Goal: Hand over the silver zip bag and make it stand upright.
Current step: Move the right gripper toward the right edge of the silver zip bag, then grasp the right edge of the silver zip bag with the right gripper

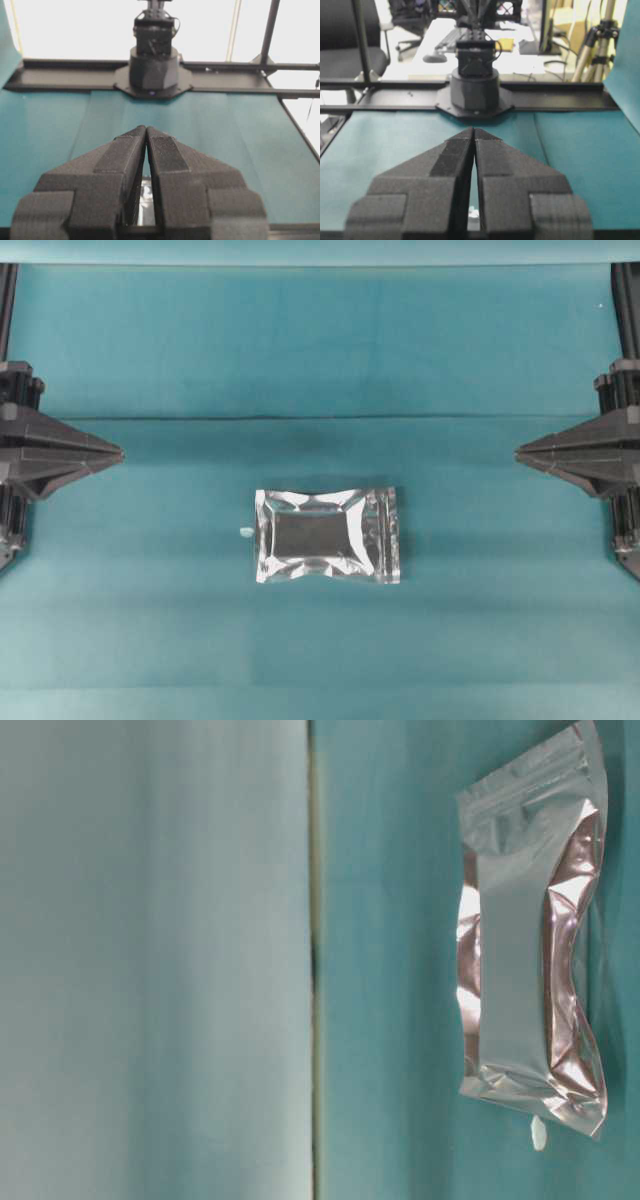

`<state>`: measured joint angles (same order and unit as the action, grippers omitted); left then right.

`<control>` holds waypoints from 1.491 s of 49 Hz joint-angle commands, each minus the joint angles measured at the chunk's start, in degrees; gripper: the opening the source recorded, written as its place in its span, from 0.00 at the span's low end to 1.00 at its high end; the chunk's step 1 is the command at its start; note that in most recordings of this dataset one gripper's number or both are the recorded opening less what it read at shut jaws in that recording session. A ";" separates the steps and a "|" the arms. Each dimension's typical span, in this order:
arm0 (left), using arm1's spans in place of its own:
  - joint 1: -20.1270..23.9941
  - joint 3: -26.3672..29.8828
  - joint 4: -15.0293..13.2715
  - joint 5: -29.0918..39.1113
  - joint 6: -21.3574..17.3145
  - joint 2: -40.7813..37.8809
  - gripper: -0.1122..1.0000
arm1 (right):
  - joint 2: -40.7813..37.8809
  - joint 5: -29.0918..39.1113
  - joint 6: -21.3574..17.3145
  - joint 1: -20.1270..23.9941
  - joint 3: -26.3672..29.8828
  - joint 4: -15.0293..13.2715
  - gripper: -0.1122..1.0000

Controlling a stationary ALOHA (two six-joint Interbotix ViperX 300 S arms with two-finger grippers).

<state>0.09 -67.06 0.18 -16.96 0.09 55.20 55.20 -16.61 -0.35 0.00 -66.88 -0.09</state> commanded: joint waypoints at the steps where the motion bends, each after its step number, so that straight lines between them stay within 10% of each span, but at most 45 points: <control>1: -1.58 3.34 0.79 -0.18 0.35 -3.08 0.23 | -1.05 -0.44 -1.05 0.09 1.49 0.79 0.24; 12: -1.67 7.73 0.79 0.53 -0.35 -10.63 0.04 | -11.87 6.24 -12.74 0.35 6.06 17.93 0.09; 21: -1.85 10.72 0.79 2.02 -0.44 -16.88 0.04 | -21.45 9.23 -23.47 -0.09 6.42 25.05 0.09; 34: -1.93 13.10 0.79 4.04 -0.35 -21.53 0.04 | -32.70 6.86 -35.95 -0.09 5.01 26.89 0.26; 50: -1.93 13.18 0.79 5.19 -0.35 -21.80 0.04 | -44.82 2.11 -47.20 3.69 6.77 27.69 0.97; 73: -2.29 13.18 0.79 6.06 0.09 -22.15 0.04 | -60.03 -7.47 -55.11 7.29 10.63 28.48 0.97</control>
<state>-2.02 -55.02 0.79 -10.63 0.09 33.13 -3.78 -22.94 -54.93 7.12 -57.74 28.30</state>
